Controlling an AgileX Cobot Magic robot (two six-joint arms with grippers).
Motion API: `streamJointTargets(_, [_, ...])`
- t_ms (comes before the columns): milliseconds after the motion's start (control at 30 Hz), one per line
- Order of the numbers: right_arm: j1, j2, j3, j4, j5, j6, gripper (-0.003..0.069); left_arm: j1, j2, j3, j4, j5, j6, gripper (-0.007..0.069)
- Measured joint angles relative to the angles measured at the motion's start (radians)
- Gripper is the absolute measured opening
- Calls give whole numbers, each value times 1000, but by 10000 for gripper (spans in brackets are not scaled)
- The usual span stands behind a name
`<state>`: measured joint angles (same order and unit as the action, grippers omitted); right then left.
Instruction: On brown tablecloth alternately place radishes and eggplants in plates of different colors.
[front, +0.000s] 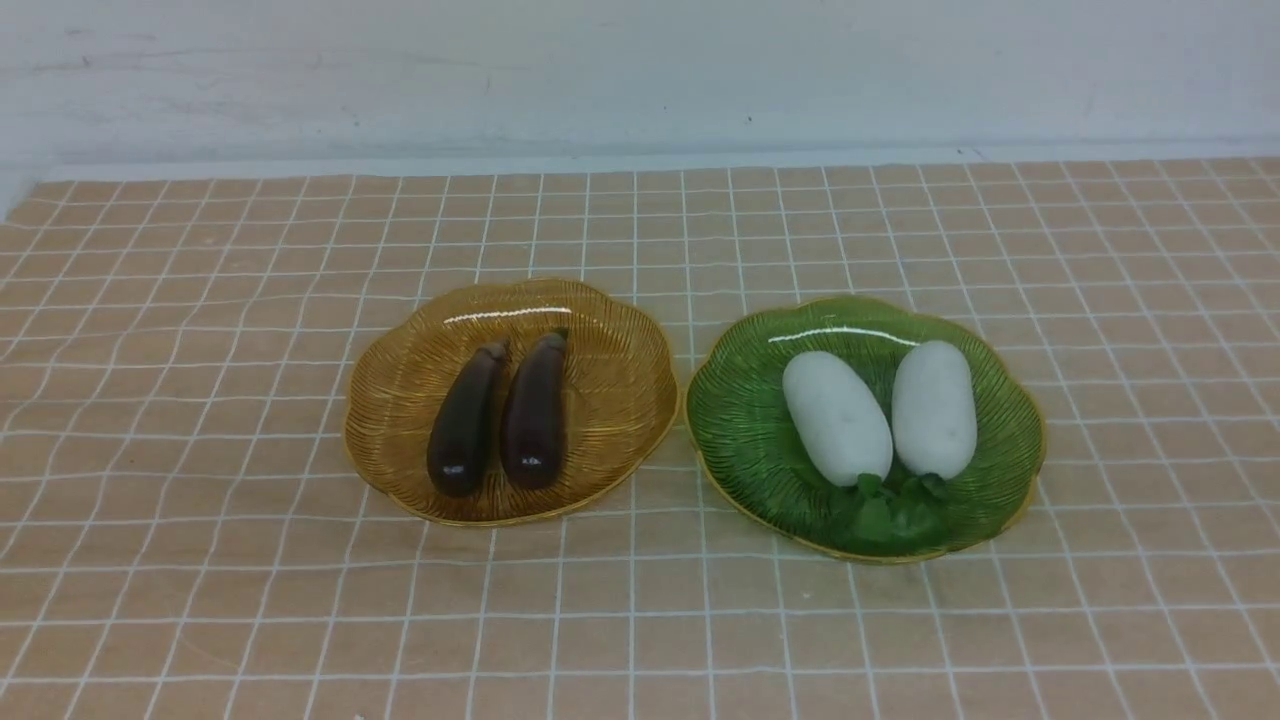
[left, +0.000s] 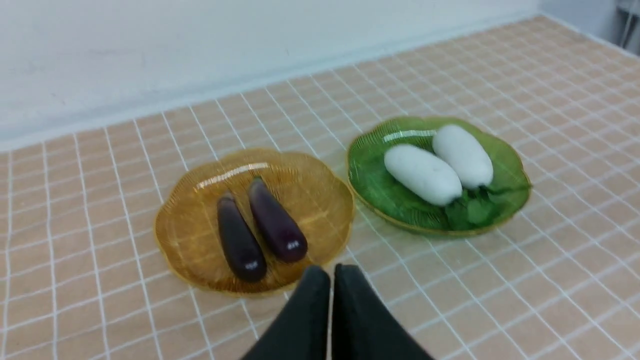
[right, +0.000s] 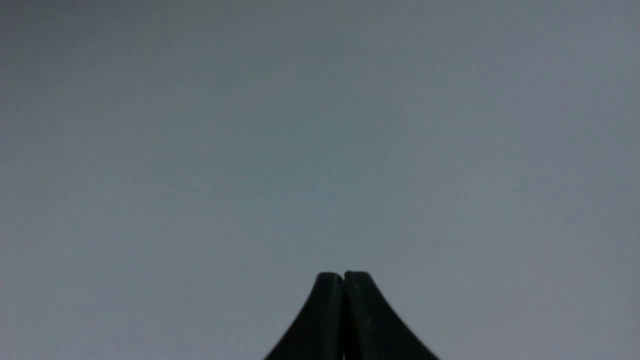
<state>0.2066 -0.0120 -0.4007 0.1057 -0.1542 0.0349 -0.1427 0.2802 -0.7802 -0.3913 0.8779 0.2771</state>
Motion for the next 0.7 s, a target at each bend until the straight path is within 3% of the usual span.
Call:
streamJointTargets(300, [-1, 1, 19, 2, -3, -11, -15, 0, -193, 268, 4, -157, -1, -3])
streamJointTargets(700, [-1, 1, 24, 1, 60, -15, -15, 0, -196, 281, -54, -181, -1, -3])
